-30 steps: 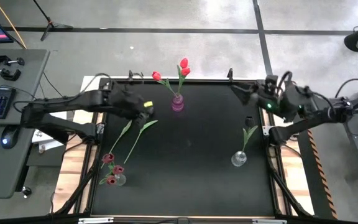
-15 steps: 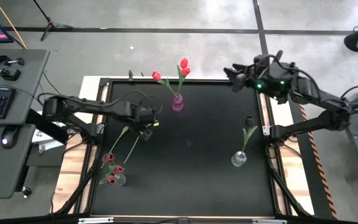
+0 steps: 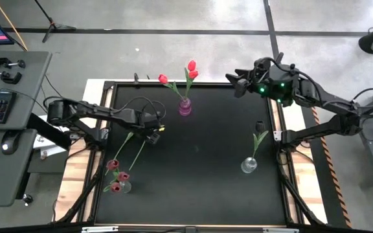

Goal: Sort flowers into vase by color
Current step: Put the right black tulip into the right transparent vase

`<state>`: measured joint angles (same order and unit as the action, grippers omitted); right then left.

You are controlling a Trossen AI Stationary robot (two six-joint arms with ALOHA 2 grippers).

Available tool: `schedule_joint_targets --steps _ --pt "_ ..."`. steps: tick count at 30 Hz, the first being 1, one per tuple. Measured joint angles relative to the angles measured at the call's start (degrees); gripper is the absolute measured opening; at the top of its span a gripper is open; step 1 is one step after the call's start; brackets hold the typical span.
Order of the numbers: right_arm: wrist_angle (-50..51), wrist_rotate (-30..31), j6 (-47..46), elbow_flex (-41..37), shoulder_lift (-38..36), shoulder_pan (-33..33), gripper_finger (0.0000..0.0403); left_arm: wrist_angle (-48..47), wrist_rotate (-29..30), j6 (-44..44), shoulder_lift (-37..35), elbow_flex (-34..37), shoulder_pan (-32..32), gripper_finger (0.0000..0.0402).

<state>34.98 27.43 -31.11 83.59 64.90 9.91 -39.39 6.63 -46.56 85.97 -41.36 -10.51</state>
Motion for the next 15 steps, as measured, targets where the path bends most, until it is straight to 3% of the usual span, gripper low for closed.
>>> schedule_joint_targets --steps 6,12,15 --pt "0.0 0.1 0.1 0.0 0.0 0.0 0.0263 3.5 -0.1 1.7 -0.2 1.4 -1.4 0.0175" --pt "0.0 0.2 0.1 0.0 0.0 0.0 0.0263 6.8 -0.9 3.8 -0.4 1.5 -1.2 0.0026" --pt "0.1 0.2 0.1 0.0 0.0 0.0 0.0263 7.8 -1.8 4.4 -1.9 1.5 -0.5 0.0015"
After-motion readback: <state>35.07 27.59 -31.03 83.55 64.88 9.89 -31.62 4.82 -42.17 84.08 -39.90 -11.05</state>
